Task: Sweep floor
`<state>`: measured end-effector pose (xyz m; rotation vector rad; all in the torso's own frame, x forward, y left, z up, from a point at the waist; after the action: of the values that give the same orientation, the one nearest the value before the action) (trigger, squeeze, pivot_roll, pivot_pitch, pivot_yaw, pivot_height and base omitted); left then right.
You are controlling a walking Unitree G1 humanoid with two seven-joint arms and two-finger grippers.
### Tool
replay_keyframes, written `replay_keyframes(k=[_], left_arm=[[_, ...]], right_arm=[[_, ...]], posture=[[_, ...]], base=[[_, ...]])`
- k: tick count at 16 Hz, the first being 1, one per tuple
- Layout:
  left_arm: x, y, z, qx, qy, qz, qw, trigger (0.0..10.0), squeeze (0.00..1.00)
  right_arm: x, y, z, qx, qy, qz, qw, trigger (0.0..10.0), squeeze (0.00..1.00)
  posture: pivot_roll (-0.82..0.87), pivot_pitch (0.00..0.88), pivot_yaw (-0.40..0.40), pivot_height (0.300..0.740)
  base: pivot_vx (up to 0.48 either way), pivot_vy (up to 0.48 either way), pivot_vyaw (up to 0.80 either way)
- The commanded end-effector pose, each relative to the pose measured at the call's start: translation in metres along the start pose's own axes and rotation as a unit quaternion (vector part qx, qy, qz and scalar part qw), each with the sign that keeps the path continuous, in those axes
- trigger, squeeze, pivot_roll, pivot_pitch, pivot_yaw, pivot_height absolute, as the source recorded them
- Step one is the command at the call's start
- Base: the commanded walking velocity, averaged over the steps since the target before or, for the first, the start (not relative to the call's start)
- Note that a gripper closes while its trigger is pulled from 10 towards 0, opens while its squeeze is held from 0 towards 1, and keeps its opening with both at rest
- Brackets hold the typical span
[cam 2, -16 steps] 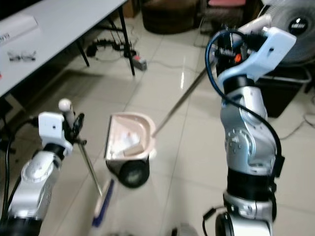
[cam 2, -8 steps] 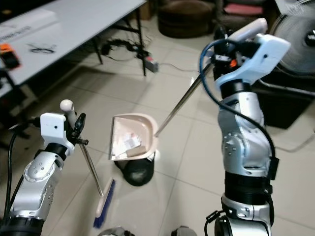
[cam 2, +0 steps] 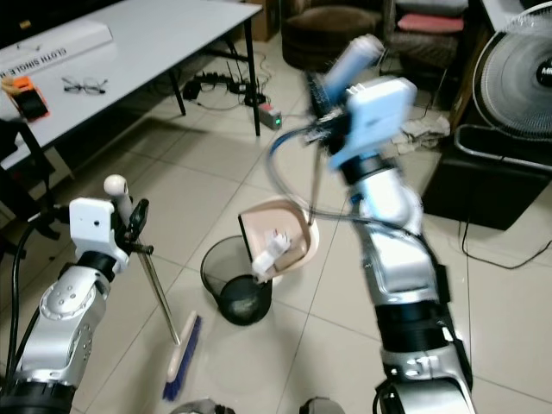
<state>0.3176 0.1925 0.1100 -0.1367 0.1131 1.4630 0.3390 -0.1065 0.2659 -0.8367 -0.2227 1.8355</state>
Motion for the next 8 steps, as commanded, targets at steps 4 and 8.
replay_keyframes(k=[4,8], left_arm=[[0.0,-0.002,0.007,-0.006,-0.017,-0.008,1.0,10.0,0.0],[-0.002,-0.003,0.007,-0.005,-0.019,-0.012,1.0,10.0,0.0]], right_arm=[[0.042,0.004,0.021,-0.084,0.066,0.082,0.991,10.0,0.0],[0.068,0.011,0.027,-0.117,0.057,0.123,0.984,10.0,0.0]], posture=[[-0.01,0.079,0.095,0.74],[-0.01,0.079,0.098,0.74]], base=[[0.0,0.0,0.0],[0.0,0.0,0.0]])
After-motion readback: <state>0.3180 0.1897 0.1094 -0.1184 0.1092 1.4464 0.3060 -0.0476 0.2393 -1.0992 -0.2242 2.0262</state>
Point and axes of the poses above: a point about 5 cm out from each wrist's last joint towards the gripper, its own y axis pointing back from the gripper into the wrist, its own z axis along the axis of the wrist's last joint, x = y × z, the point moved 3 cm from there along -y, pointing out of the wrist towards the gripper, and after that the axes turned 15 degrees about y, right-handed, at the moved point
